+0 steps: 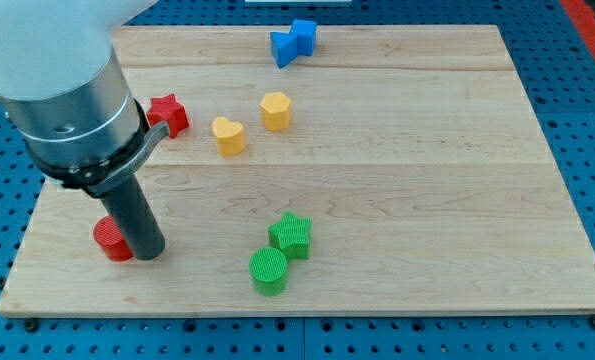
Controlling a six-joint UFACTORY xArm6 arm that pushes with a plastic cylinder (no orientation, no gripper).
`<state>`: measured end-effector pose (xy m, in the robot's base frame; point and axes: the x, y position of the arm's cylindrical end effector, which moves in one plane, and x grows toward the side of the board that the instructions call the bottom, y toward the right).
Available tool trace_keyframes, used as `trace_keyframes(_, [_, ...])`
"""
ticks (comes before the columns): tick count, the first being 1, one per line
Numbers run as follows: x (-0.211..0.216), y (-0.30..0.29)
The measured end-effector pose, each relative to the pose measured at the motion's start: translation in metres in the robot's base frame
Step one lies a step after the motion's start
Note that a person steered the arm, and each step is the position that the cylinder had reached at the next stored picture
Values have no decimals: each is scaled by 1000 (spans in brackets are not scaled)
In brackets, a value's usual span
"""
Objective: Touch the top of the red star
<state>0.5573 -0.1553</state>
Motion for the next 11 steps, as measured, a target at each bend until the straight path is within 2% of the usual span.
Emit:
trace_keyframes(1, [-22, 19])
trace_keyframes(3, [-165, 46])
trace_keyframes(4, [-188, 42])
trace_keyframes(6, [-209, -14])
trace_keyframes(7, [-181, -51])
trace_keyframes(8, [-175, -51])
trace_keyframes(9, [-203, -42])
trace_keyframes(10, [-195, -65])
trace_keyframes(11, [-170, -61])
